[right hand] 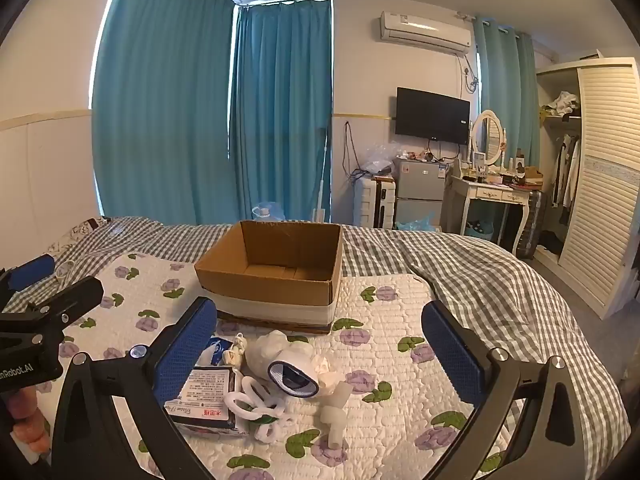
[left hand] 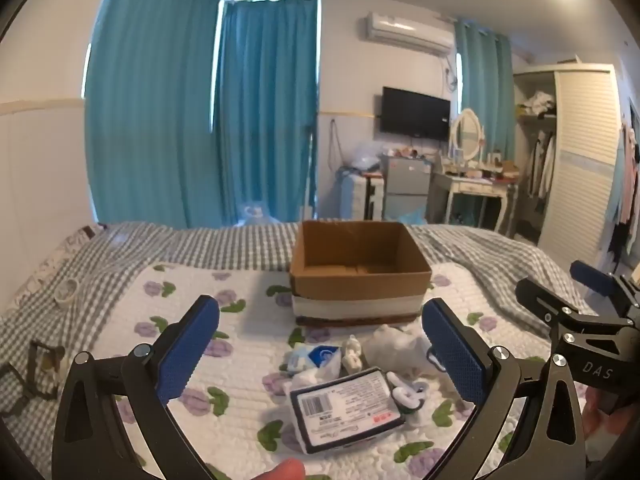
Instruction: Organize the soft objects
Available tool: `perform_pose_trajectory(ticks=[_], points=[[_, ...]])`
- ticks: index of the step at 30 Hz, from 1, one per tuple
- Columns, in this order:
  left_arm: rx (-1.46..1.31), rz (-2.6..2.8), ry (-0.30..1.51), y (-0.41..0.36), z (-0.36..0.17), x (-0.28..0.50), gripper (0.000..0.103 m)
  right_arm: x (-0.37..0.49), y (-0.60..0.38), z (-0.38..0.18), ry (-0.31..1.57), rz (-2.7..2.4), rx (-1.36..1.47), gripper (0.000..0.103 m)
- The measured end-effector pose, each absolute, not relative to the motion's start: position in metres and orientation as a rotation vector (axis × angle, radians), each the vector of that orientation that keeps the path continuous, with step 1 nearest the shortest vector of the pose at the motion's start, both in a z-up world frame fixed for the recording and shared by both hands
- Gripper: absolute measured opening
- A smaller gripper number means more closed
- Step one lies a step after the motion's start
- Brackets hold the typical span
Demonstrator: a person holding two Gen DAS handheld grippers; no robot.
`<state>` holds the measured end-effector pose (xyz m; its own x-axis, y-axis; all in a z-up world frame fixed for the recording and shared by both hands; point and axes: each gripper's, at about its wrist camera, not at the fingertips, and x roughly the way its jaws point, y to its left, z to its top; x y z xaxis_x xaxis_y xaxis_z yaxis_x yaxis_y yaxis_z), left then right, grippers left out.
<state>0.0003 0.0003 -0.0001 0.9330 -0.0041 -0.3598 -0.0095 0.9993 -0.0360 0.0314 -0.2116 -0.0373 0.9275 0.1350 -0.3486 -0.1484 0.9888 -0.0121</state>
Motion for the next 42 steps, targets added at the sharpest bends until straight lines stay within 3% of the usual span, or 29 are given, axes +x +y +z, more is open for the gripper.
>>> perform_pose_trajectory(ticks=[42], points=[[-0.020,0.017,0.374,-0.0018,-0.0083,-0.0005,0.103,0.0321,-0.2098,-0.0462,0.381,0.149,-0.046,0.103]])
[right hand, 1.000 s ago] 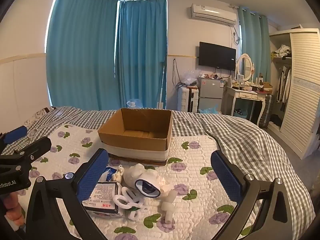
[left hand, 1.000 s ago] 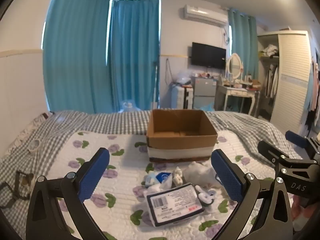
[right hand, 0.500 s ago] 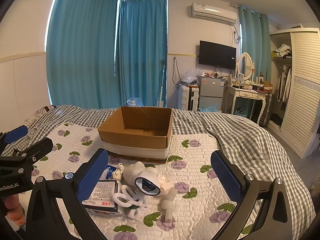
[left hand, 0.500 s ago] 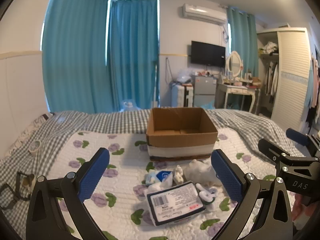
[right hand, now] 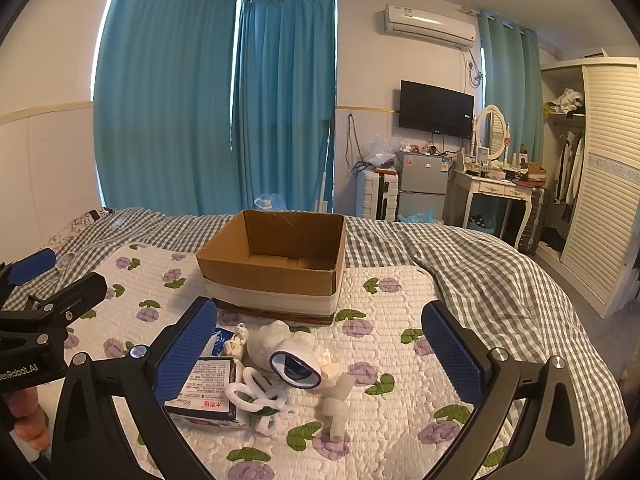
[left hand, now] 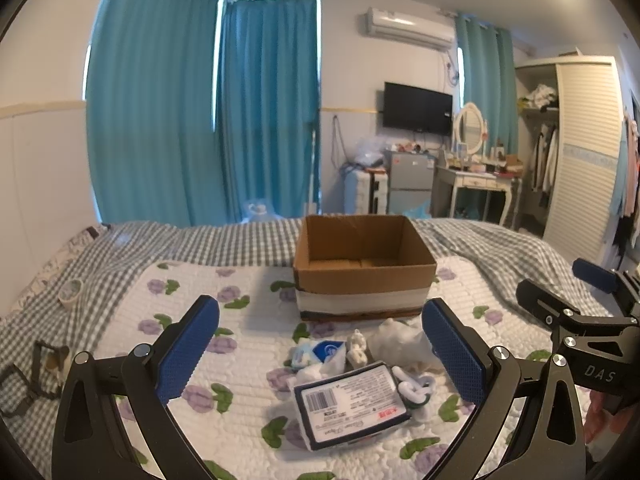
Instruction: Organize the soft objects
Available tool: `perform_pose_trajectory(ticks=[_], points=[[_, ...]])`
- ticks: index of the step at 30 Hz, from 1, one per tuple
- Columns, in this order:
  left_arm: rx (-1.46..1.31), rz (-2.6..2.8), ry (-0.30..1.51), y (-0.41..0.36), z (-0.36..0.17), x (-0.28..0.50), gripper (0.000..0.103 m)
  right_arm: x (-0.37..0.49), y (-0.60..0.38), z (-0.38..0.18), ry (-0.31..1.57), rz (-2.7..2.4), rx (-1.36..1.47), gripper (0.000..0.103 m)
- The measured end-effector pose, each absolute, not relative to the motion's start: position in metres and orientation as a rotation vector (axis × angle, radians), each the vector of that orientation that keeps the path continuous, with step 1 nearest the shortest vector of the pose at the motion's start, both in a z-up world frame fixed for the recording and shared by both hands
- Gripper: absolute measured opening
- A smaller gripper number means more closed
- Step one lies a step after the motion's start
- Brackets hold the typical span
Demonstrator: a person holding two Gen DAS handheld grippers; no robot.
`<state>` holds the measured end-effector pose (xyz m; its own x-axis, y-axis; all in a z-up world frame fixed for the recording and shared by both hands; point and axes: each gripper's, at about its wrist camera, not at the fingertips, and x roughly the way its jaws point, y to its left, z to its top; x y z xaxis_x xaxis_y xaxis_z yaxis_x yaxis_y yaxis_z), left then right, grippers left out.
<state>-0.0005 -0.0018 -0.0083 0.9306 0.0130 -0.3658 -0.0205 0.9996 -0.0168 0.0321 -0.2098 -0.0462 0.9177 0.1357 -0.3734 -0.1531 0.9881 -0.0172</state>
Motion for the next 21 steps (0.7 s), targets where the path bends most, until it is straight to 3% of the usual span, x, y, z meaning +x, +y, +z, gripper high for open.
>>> perform_pose_trajectory(ticks=[21], points=[[-0.023,0.021,0.378,0.0012,-0.0112,-0.0016,0.103,0.0311,-0.2094,-0.0477,0.382,0.148,-0.049,0.103]])
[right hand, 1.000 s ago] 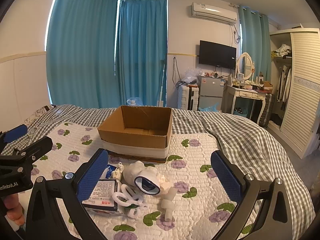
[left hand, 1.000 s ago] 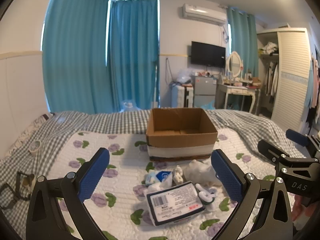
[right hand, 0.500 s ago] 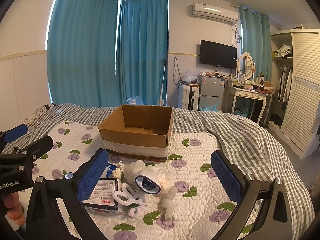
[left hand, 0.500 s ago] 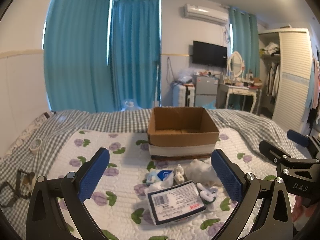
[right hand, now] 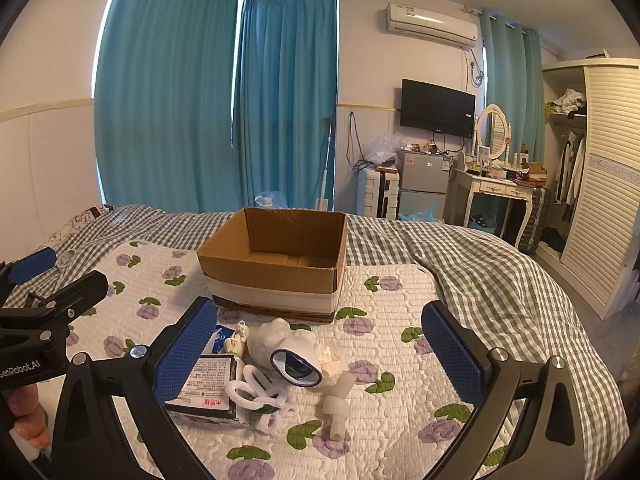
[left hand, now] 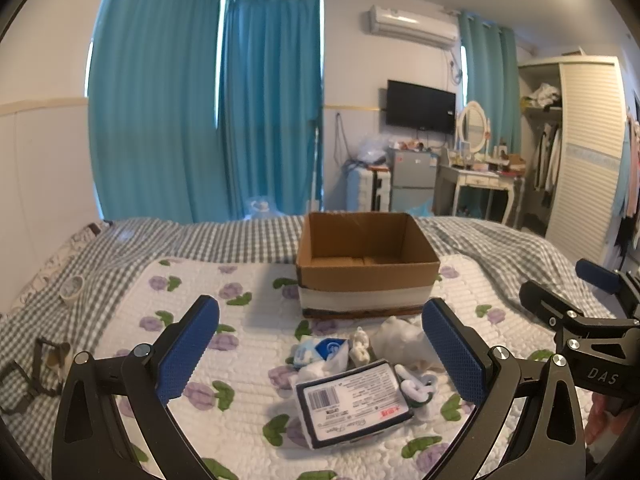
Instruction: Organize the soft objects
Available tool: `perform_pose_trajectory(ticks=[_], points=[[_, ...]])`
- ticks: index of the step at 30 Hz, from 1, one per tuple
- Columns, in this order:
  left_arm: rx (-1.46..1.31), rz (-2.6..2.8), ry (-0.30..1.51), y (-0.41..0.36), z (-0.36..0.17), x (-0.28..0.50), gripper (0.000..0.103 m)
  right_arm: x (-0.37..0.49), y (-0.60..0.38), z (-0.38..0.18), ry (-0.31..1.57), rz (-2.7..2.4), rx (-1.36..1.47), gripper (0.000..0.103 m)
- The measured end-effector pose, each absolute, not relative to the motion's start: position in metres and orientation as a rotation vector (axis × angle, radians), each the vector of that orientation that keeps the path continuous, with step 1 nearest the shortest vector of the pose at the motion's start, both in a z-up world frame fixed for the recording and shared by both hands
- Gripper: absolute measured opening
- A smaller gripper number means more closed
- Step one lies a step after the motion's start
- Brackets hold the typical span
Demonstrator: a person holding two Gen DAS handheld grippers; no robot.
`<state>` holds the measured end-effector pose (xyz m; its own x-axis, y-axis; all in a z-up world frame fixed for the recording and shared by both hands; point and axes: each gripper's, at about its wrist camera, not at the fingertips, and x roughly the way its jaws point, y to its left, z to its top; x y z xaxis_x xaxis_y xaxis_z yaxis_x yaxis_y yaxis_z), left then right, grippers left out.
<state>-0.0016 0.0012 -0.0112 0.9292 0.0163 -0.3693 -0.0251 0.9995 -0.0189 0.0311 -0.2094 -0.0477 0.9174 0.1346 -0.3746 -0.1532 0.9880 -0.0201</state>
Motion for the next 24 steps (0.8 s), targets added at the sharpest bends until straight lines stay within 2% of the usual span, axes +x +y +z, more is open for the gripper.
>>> perform_pose_trajectory(ticks=[24], points=[[-0.031,0.018,0.361,0.0020,-0.0016,-0.0048,0.103,0.0219,-0.2079,-0.0440,0.373,0.158,-0.065,0.103]])
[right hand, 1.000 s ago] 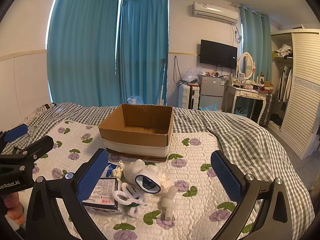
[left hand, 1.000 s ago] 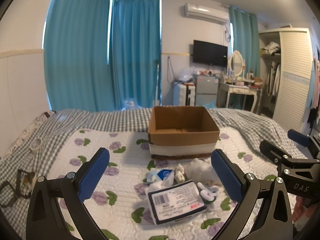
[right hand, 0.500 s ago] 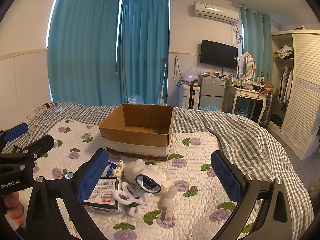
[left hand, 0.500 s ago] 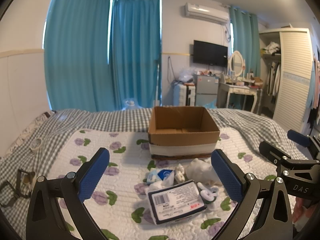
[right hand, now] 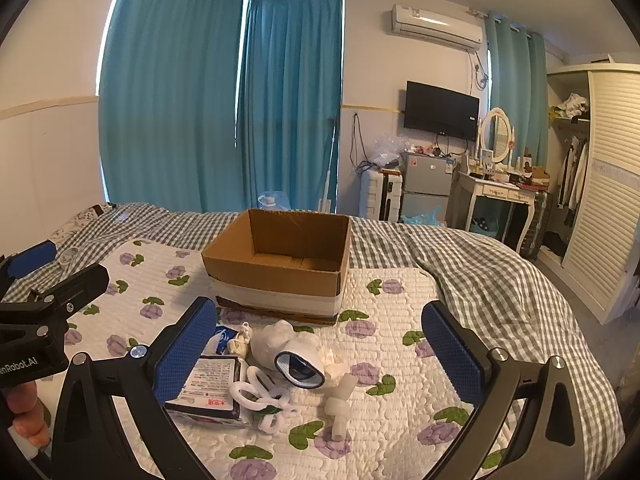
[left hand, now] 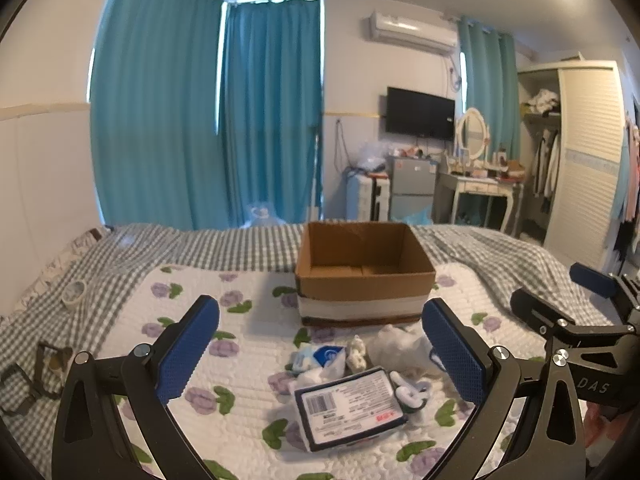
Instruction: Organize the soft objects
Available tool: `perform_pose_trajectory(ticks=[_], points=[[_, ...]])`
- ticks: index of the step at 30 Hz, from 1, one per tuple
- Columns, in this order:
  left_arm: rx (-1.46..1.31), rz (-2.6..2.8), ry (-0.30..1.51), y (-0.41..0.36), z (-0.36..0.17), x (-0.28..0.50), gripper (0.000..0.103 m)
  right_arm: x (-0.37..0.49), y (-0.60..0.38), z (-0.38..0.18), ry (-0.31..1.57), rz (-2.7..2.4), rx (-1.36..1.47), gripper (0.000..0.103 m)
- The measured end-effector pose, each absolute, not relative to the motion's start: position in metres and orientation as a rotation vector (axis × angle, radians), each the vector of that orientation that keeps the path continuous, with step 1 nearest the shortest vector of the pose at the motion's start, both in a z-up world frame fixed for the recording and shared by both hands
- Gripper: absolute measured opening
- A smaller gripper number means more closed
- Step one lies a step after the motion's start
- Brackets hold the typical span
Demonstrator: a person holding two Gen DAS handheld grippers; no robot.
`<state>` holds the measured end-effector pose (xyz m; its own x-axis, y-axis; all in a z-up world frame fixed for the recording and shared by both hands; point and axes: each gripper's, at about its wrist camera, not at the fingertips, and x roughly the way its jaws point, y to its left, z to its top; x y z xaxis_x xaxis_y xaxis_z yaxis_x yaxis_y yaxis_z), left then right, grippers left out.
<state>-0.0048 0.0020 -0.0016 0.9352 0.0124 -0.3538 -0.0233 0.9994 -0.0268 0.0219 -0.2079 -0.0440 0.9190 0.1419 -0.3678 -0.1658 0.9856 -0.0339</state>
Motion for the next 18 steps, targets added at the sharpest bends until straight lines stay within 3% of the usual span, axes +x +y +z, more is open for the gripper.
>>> perform_pose_trajectory(ticks=[10,15,18], points=[[-0.032,-0.008,0.388,-0.017,0.003,-0.010,0.103,0.012,-0.222,-0.027,0.390,0.131,-0.089,0.103],[-0.067,-0.033,0.549,-0.034,-0.043,0.008,0.103,0.040,-0.245,-0.066,0.584,0.131,-0.075,0.103],[-0.037,-0.012,0.639,-0.049,-0.079,0.016,0.103,0.058,-0.251,-0.102,0.684,0.123,-0.064,0.094]])
